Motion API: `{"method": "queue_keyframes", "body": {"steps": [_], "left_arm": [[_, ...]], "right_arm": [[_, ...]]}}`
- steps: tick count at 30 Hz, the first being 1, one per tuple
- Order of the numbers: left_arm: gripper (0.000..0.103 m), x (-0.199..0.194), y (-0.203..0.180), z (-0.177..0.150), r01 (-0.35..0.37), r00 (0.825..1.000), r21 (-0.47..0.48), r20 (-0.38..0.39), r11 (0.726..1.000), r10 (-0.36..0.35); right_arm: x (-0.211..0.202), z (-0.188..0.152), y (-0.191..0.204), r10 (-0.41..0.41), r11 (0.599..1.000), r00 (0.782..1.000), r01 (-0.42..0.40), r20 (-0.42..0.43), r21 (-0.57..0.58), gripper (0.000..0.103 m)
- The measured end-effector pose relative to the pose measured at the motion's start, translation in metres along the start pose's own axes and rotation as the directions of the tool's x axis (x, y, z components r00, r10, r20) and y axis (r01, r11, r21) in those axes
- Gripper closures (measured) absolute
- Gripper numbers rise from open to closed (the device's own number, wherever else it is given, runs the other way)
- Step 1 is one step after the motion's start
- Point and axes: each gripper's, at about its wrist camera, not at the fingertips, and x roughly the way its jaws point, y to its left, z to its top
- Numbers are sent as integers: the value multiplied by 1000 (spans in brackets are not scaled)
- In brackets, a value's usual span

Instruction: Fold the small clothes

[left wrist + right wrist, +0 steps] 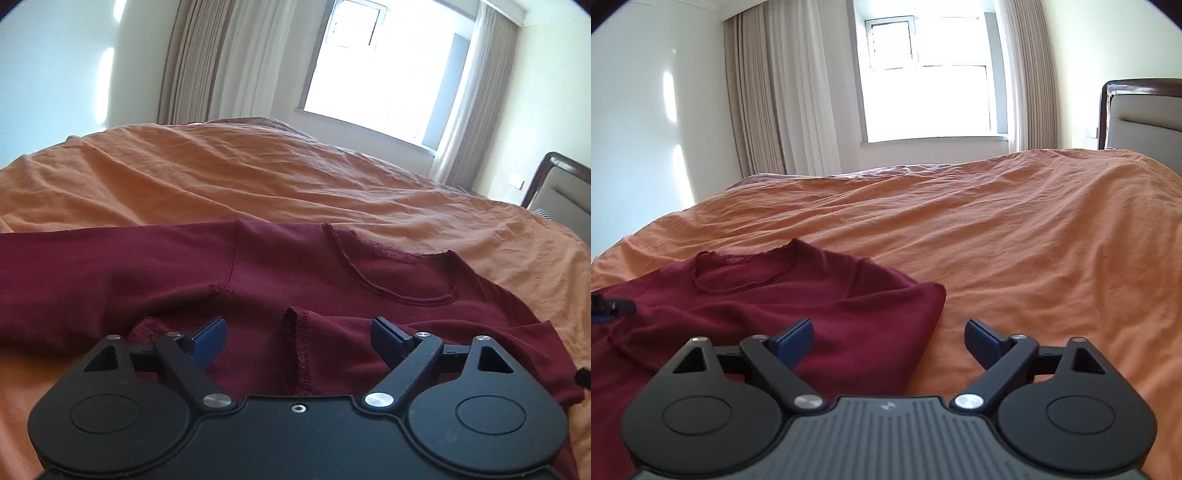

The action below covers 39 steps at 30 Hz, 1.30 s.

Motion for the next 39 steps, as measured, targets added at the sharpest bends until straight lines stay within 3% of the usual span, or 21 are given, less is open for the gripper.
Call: {"method": "queue_keyframes", "body": {"steps": [3,4,5,8,12,14,15,19,22,23,26,30,34,39], "left_arm": [[21,15,-1,-6,-54,998,19,-23,998,55],[21,18,-1,-8,-58,998,24,-30,998,58],[21,19,0,-10,-61,998,28,-27,998,61],[24,23,2,-15,-80,996,32,-38,996,82],[25,24,-1,-21,-96,994,72,-42,993,100],[25,24,0,-23,-93,995,72,-42,993,96],[25,25,2,-23,-89,995,66,-44,994,92],[25,29,1,-24,-96,994,68,-48,993,100],[25,29,1,-25,-94,994,67,-42,993,97],[25,29,2,-25,-90,995,62,-42,994,93],[24,28,5,-27,-78,996,47,-38,996,80],[23,27,8,-29,-64,997,35,-31,997,65],[22,27,8,-30,-65,998,43,-25,997,66],[22,26,9,-30,-59,998,36,-21,998,60]], "right_arm": [[32,12,-17,-58,996,997,60,-44,58,35],[40,13,-24,-49,994,997,55,-64,95,37],[48,14,-31,-33,990,996,44,-84,132,45],[59,8,-47,34,975,993,-8,-111,223,89],[37,4,-53,-10,976,1000,10,-1,219,98],[30,7,-54,-103,974,994,95,27,207,103],[29,6,-57,-159,969,987,151,27,196,103],[37,1,-77,-94,966,995,98,-28,239,103],[19,-2,-70,-70,979,997,73,-21,188,99],[10,-4,-66,-64,985,998,65,-10,163,92],[-20,-14,-50,-50,995,999,49,9,87,56],[-55,-38,-21,-33,998,999,33,1,-47,52],[-51,-58,17,-77,964,997,72,-12,-258,52],[-38,-56,38,-80,949,997,80,14,-304,62]]}}
